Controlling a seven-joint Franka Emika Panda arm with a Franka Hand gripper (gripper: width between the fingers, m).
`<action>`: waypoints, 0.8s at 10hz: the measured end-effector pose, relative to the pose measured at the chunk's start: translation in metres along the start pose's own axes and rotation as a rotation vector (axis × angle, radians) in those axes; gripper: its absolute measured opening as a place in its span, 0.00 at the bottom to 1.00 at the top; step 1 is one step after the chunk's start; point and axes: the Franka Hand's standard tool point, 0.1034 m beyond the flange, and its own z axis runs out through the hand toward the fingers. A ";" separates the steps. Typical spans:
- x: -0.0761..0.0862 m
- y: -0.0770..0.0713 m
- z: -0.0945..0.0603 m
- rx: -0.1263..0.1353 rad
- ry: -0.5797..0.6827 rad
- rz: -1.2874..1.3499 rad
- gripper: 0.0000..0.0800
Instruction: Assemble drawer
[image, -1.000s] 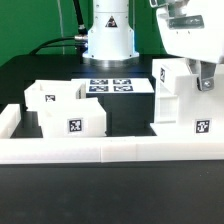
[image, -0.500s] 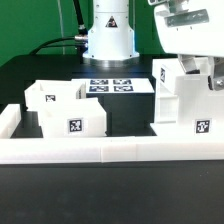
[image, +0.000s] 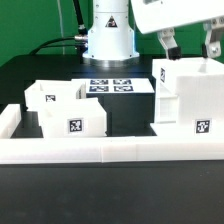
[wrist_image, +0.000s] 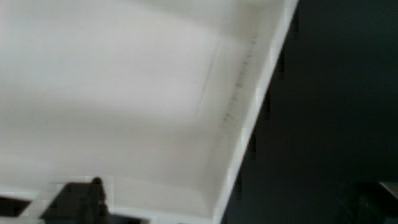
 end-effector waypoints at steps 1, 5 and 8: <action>0.005 0.005 -0.009 0.004 0.004 -0.054 0.81; 0.004 0.012 -0.016 -0.015 -0.003 -0.155 0.81; 0.004 0.012 -0.016 -0.016 -0.003 -0.162 0.81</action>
Offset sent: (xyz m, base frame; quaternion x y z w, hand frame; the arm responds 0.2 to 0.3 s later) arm 0.0000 0.0000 0.0000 0.0000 0.0000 0.0000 1.0000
